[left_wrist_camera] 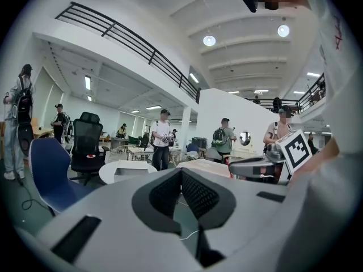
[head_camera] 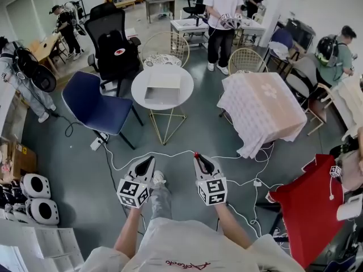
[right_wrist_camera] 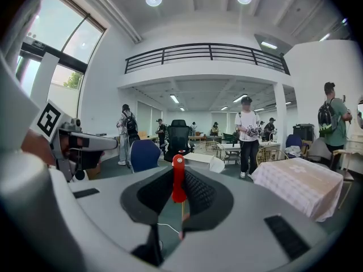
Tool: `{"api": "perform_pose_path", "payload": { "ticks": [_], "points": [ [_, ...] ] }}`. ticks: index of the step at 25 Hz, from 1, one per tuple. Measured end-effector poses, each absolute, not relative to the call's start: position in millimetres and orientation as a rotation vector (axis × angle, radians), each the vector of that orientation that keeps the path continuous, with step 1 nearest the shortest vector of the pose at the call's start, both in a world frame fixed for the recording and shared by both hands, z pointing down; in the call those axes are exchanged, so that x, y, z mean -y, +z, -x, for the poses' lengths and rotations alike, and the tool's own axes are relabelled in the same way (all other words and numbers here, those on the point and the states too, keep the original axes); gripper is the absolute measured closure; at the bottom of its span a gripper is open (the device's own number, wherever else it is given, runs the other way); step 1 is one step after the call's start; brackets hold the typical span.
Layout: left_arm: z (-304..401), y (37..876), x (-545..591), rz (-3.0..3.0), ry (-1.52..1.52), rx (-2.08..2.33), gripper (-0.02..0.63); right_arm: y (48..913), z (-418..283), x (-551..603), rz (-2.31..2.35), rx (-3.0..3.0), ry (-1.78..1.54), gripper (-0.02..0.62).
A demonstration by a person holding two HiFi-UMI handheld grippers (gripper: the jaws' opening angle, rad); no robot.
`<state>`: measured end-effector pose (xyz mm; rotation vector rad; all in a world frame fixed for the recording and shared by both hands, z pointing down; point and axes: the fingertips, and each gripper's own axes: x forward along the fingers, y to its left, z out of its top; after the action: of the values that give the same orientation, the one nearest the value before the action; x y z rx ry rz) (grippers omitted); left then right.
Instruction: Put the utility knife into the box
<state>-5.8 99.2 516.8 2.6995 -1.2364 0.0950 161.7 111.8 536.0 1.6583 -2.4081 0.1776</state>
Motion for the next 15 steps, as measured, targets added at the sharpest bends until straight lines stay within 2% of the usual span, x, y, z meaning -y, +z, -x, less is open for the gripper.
{"api": "perform_pose_path", "payload": {
  "ticks": [15],
  "points": [
    [4.7, 517.4, 63.4, -2.700, 0.124, 1.123, 0.595, 537.3, -151.5, 39.2, -1.678, 2.343, 0.239, 0.529]
  ]
}}
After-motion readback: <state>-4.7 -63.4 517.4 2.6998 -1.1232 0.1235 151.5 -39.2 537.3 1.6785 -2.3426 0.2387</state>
